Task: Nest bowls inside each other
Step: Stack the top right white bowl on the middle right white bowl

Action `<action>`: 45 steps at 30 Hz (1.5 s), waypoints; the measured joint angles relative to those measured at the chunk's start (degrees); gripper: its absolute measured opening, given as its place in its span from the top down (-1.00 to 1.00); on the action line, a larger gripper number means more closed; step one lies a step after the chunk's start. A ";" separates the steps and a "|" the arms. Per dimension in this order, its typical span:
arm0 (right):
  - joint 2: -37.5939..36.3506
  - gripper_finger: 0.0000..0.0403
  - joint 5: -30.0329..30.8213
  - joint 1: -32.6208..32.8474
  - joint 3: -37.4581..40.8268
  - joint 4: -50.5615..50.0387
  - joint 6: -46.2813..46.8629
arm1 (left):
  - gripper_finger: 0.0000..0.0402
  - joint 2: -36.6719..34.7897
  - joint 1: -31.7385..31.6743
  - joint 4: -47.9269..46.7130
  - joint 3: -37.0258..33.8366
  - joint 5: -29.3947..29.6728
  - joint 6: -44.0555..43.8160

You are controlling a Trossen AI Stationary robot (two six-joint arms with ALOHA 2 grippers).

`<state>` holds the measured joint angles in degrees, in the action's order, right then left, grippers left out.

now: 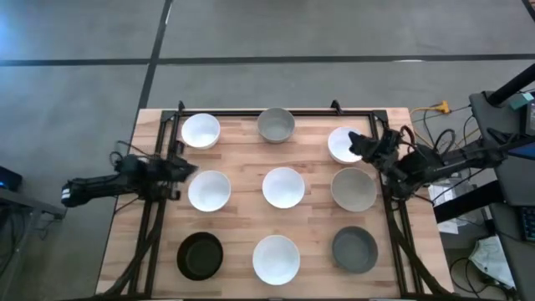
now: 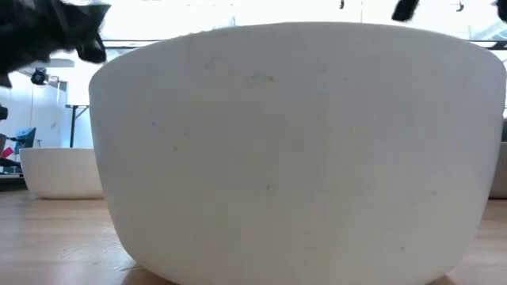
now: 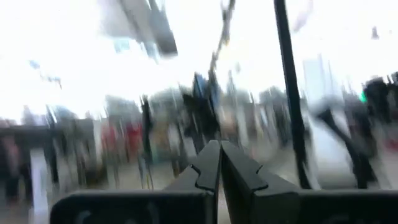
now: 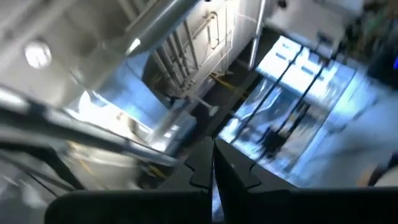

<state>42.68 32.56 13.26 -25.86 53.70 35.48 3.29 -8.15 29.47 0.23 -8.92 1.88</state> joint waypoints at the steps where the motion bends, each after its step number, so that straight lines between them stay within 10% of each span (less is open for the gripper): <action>1: 1.76 0.96 0.02 0.00 -2.15 -0.62 -3.78 | 1.00 0.00 -0.01 5.40 0.00 1.74 0.01; 11: 12.69 0.96 1.88 -1.01 -18.54 -10.91 -25.07 | 1.00 -0.10 -0.03 60.52 1.25 16.68 -9.28; 17: 11.27 0.96 2.00 -1.27 -21.86 -21.40 -25.05 | 1.00 -0.84 -0.03 57.51 4.06 26.59 -25.58; 22: 8.42 0.96 2.01 -1.29 -22.46 -25.11 -24.94 | 1.00 1.16 -0.03 56.14 6.24 28.78 -19.26; 28: 4.06 0.96 2.03 -2.02 -22.44 -31.16 -26.55 | 1.00 9.81 -0.02 37.06 16.06 30.05 -26.81; 39: -3.74 0.96 2.00 -3.17 -22.41 -49.58 -25.26 | 1.00 38.02 -0.01 -35.84 56.98 17.24 -29.28; 45: -0.55 0.96 -6.43 -3.18 -25.34 -56.25 -24.19 | 1.00 50.68 0.01 -53.60 75.34 3.27 -22.20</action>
<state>42.13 26.13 10.08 -51.20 -2.55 11.30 53.96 -8.14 -24.14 75.57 -5.65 -20.32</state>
